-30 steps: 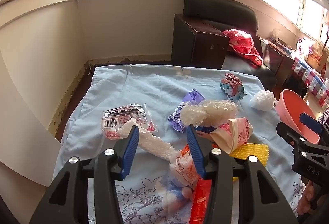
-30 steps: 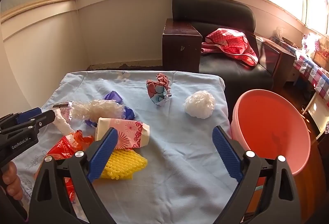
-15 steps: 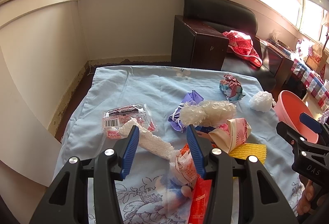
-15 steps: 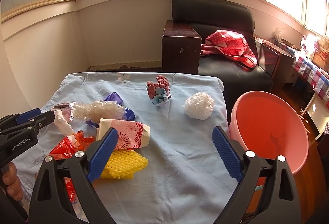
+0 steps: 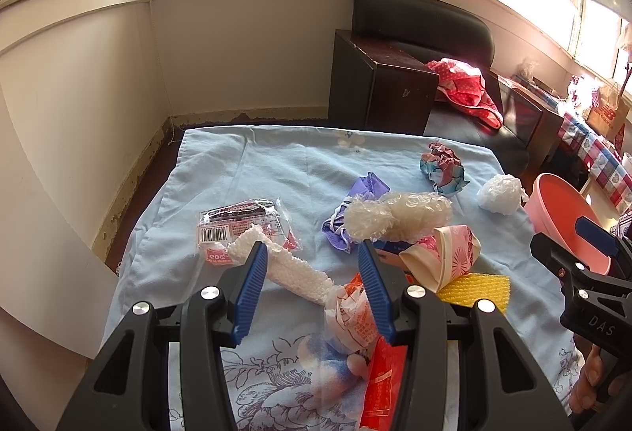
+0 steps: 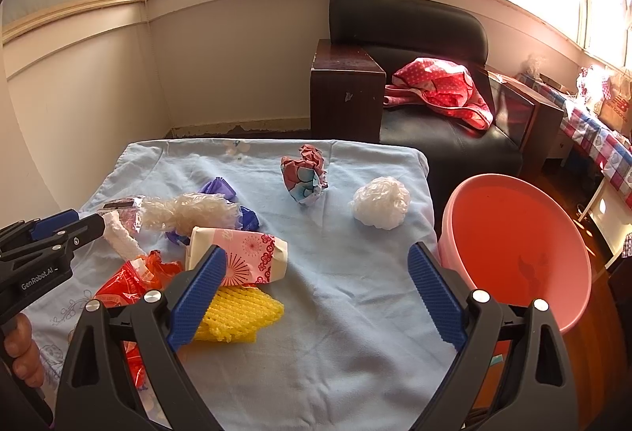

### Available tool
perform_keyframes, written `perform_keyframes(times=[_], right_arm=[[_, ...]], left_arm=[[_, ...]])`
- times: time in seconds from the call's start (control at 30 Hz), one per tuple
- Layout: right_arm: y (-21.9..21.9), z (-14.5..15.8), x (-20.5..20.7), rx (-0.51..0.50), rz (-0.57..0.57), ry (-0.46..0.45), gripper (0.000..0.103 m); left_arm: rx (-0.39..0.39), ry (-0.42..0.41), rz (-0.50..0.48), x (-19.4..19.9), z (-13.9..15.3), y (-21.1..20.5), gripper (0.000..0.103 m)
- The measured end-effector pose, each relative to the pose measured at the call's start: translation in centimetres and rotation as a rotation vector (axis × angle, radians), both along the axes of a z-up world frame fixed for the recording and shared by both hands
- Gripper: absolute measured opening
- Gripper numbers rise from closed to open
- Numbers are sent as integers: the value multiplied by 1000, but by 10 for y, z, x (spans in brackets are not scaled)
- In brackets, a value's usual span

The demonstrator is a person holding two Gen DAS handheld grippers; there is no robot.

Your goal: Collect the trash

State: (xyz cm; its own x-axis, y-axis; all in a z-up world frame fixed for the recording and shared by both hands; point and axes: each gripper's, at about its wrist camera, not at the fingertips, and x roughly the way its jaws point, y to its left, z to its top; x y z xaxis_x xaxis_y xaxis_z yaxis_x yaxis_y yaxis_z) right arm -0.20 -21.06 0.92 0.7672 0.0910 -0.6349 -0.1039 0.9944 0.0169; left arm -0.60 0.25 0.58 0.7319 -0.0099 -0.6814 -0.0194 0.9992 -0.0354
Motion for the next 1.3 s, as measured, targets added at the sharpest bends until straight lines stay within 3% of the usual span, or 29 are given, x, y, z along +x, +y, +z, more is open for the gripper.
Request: perform_keyframes(times=[1.3], right_arm=[[-6,4,-4,9,-21,0,94]], left_arm=[[-17,2,-5,-10,5,-5,48]])
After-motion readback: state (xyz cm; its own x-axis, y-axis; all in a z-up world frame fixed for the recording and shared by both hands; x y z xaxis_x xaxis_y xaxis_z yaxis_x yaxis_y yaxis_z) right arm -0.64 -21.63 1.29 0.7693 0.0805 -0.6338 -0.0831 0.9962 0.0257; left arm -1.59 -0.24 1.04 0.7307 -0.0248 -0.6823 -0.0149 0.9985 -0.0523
